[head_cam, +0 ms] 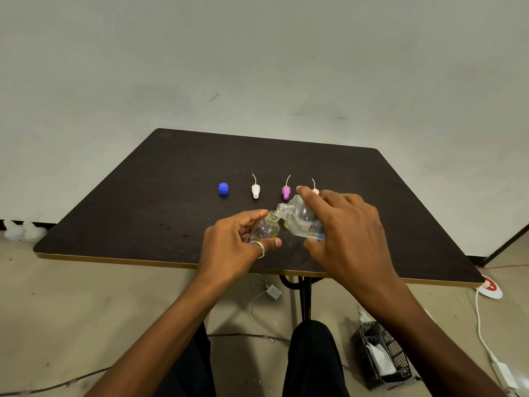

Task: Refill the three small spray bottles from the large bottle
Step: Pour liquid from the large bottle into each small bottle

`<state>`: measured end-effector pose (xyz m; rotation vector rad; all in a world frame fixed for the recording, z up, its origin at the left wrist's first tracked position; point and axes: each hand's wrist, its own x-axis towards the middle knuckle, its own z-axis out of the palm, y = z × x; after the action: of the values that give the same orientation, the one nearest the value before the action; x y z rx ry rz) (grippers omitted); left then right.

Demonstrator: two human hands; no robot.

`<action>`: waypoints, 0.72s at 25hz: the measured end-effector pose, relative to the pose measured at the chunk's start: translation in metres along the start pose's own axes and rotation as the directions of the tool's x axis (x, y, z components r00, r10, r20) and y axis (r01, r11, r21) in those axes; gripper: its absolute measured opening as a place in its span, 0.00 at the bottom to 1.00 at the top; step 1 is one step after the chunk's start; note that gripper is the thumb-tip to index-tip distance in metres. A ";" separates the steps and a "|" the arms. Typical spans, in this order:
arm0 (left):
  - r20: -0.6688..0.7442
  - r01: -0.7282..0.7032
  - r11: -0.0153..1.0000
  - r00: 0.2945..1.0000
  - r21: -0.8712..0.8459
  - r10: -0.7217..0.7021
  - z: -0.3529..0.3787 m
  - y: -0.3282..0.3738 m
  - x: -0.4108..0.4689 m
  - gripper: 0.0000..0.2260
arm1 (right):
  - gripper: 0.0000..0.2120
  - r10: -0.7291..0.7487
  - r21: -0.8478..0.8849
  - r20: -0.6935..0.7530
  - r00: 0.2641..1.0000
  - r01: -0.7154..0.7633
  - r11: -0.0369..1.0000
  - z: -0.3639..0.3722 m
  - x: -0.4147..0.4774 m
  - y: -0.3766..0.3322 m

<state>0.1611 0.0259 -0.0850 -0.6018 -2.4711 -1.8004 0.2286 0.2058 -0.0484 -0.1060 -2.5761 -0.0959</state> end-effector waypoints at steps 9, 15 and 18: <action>0.007 0.007 0.999 1.000 0.032 -0.007 0.001 -0.001 0.001 0.29 | 0.43 0.006 -0.001 0.015 1.000 -0.006 1.000 -0.001 0.001 0.000; 0.009 0.012 1.000 1.000 -0.003 -0.012 0.001 0.000 0.002 0.28 | 0.43 0.003 -0.004 0.001 1.000 -0.003 1.000 0.000 0.000 0.001; 0.005 0.008 1.000 1.000 -0.009 -0.008 0.000 0.000 0.001 0.28 | 0.43 0.005 -0.003 -0.002 1.000 -0.005 1.000 0.000 0.001 0.001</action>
<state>0.1606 0.0265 -0.0849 -0.5985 -2.4736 -1.8161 0.2280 0.2071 -0.0483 -0.1133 -2.5735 -0.0982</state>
